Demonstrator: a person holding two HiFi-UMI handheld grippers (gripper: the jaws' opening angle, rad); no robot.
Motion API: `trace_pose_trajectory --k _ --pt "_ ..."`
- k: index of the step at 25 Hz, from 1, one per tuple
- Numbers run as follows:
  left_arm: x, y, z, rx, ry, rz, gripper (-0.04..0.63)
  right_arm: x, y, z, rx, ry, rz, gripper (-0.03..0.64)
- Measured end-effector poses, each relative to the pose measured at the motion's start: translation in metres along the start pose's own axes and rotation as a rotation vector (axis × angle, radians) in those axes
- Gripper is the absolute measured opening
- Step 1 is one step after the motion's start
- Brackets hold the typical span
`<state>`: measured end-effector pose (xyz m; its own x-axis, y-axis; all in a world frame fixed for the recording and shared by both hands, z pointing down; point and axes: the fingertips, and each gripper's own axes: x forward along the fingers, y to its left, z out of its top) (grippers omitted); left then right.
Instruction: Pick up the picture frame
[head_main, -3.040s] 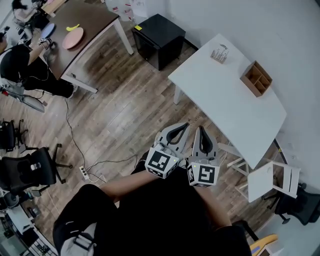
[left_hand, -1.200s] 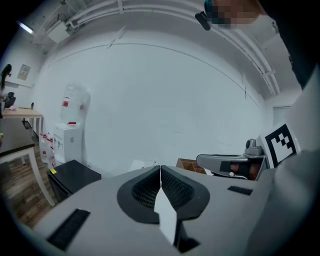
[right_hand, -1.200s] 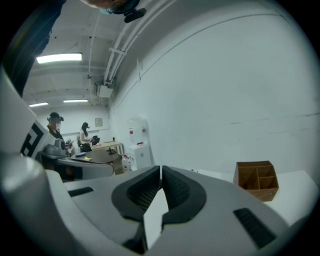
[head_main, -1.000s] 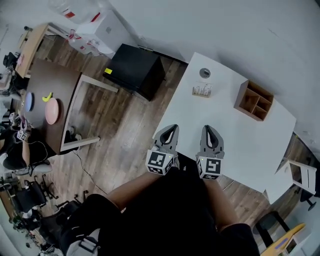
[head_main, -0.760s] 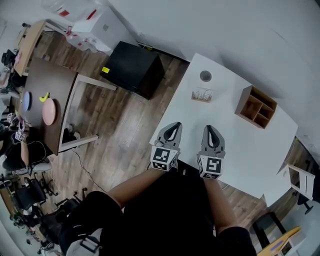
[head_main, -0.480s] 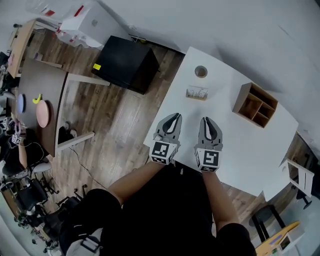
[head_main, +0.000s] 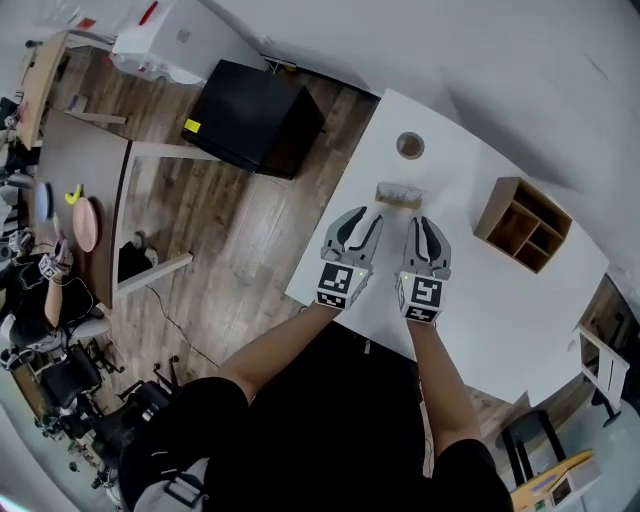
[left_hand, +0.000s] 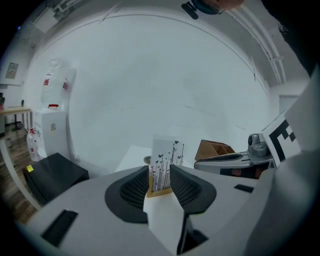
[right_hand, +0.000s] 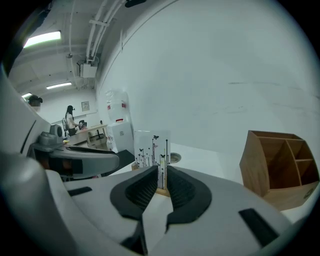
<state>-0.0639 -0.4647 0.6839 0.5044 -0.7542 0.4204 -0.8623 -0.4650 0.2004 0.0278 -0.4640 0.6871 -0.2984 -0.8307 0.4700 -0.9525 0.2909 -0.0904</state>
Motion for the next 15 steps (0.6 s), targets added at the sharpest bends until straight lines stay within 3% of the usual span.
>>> trace_pose_trajectory --k 7,15 --pt "0.034 0.007 -0.024 0.04 0.077 0.001 0.126 0.028 -0.01 -0.014 -0.002 0.043 0.016 0.065" --pt "0.05 0.013 -0.034 0.041 0.087 0.011 0.123 0.045 -0.013 -0.031 -0.031 0.075 0.043 0.067"
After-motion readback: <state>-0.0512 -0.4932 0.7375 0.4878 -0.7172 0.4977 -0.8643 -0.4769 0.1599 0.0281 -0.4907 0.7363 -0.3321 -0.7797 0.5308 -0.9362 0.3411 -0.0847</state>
